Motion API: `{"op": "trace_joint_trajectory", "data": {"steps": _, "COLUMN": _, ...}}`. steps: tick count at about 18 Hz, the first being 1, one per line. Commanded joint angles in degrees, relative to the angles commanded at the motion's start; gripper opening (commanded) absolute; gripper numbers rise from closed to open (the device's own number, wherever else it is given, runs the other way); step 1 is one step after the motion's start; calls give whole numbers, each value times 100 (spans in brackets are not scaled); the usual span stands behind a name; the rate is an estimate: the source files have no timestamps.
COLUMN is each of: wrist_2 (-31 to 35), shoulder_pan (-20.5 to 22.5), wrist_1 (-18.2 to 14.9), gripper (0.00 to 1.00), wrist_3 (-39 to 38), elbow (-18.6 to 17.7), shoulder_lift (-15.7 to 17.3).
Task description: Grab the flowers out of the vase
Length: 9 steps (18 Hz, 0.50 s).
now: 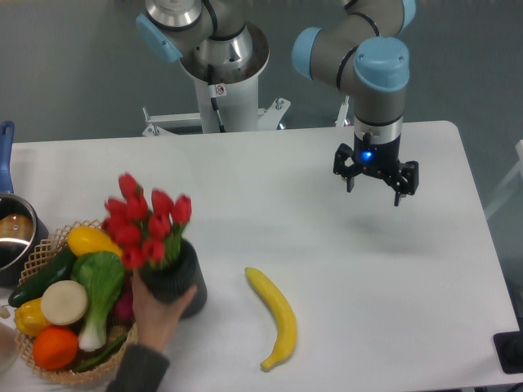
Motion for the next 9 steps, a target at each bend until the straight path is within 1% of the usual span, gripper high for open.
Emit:
{"op": "trace_joint_trajectory", "data": {"steps": 4, "wrist_2": -702, "shoulder_pan": -166, "wrist_1": 0, "gripper": 100, "wrist_3": -219, "elbow": -88, "shoulder_lift": 53}}
{"op": "trace_joint_trajectory", "data": {"steps": 7, "wrist_2": -1659, "shoulder_pan": -412, "wrist_1": 44, "gripper": 100, "wrist_3": -807, "elbow": 17, "shoulder_lift": -52}}
{"op": "trace_joint_trajectory", "data": {"steps": 9, "wrist_2": -2196, "shoulder_pan": -492, "wrist_1": 44, "gripper": 100, "wrist_3": -844, "elbow": 70, "shoulder_lift": -157}}
